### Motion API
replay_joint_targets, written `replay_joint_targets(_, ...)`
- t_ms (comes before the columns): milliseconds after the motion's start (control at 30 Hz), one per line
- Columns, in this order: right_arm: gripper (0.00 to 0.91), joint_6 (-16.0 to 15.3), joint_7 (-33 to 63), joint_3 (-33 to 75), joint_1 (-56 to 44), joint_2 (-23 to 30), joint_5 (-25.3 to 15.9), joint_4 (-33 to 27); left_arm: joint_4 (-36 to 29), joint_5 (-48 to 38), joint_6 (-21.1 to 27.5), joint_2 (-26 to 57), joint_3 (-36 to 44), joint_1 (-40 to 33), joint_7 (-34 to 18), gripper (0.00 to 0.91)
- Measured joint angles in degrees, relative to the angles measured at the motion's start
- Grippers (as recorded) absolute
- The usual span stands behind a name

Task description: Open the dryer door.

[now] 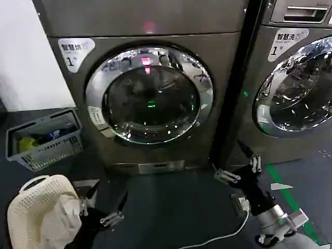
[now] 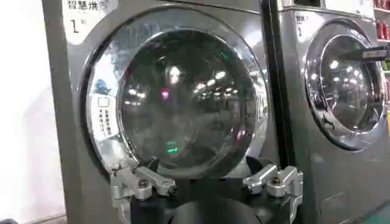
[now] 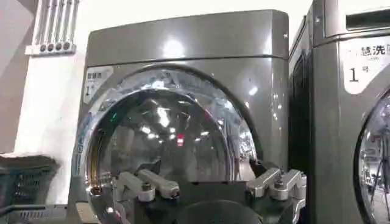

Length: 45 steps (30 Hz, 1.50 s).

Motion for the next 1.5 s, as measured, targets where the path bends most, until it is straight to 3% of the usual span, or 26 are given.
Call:
replay_joint_targets(300,0.907,-3.2,-2.3,-4.4,9.8,-9.1,4.5,-6.2,-0.5,0.0,-0.5,0.0,0.0,0.6,-0.2,0.907)
replay_joint_targets(500,0.907,-3.2,-3.9,-10.6,18.7,-16.3,5.5,-13.4,-0.5,-0.2,-0.4,-0.3,-0.5,0.8,-0.1,0.907)
replay_joint_targets(733,0.907,-4.2,-4.2,-19.9,31.4,-22.3,12.0,-21.8,-0.5,-1.6,-0.9,-0.9,-1.2,0.7,0.6,0.907)
replay_joint_targets(1067,0.907,-4.4,-3.5,-32.5,45.2,-20.9,12.3,-32.4,-0.5,-1.5,-0.7,-1.1,-1.4,0.7,0.9,0.907)
replay_joint_targets(1500,0.907,-4.0,-4.0,-43.3,57.6,-13.7,10.2,-44.0,0.3,-1.4,-1.2,-1.3,-1.7,1.1,1.0,0.907)
